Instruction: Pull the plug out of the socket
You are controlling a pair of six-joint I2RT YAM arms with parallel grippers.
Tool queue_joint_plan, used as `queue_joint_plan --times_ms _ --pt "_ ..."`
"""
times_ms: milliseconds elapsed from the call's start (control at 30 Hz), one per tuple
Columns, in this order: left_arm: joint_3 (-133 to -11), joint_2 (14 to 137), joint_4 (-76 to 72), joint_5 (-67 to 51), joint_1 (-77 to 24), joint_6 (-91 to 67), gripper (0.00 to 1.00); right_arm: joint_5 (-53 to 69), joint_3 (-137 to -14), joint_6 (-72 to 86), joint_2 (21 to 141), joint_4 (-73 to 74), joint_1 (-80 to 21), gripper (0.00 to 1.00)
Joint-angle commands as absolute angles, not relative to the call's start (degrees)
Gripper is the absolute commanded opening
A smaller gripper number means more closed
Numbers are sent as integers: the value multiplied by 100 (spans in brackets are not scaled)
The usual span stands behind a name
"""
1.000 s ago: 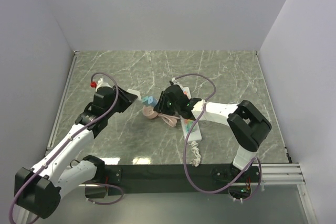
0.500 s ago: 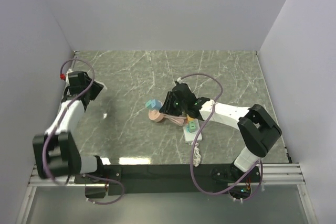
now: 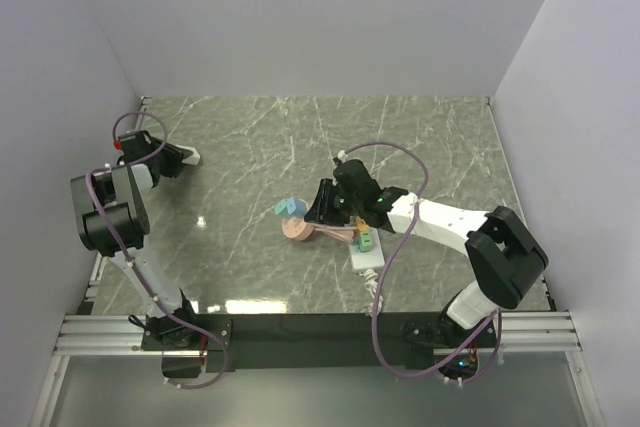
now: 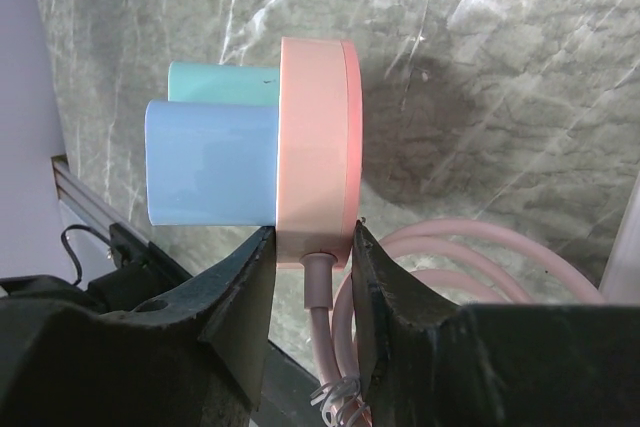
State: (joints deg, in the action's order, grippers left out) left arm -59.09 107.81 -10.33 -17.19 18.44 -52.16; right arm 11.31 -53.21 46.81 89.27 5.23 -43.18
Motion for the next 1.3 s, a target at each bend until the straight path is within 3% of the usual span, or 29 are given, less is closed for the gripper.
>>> queue_joint_plan --times_ms 0,67,100,167,200,233,500,667,833,1000,1133,1267 --pt "-6353 11170 -1512 -2258 2012 -5484 0 1371 -5449 4720 8622 132 -4263 0" --pt "-6512 11407 -1363 -2373 2013 -5423 2 1389 -5519 4702 8683 176 -4254 0" --pt "-6539 11434 -1345 -2408 2021 -5423 20 1423 -5528 4693 8701 184 -4228 0" --pt "-6495 11391 -1266 -2400 2021 -5449 40 1424 -5555 4711 8719 185 -4201 0" --pt "-6460 11356 -1205 -2339 2030 -5458 56 1415 -5555 4702 8719 202 -4166 0" --pt "-6443 11286 -1161 -2347 2022 -5467 62 1424 -5581 4693 8727 228 -4157 0" --pt "-6249 10767 -372 -2321 2021 -5133 87 1512 -5774 4658 8833 369 -4096 0" --pt "-5802 9635 447 -1855 2013 -4923 96 1476 -5949 4641 8868 580 -4096 0" --pt "-5107 8353 1141 -2065 1785 -4247 96 1739 -6301 4466 9166 1105 -4078 0" --pt "-4502 7586 1222 -3265 786 -3561 90 2188 -6434 4342 9290 1257 -4061 0" --pt "-4465 7199 1494 -3173 -156 -2648 86 3160 -6618 4193 9500 1493 -3850 0" --pt "-4412 6961 1626 -3445 -316 -2075 83 3575 -7039 3912 9589 2021 -3683 0"
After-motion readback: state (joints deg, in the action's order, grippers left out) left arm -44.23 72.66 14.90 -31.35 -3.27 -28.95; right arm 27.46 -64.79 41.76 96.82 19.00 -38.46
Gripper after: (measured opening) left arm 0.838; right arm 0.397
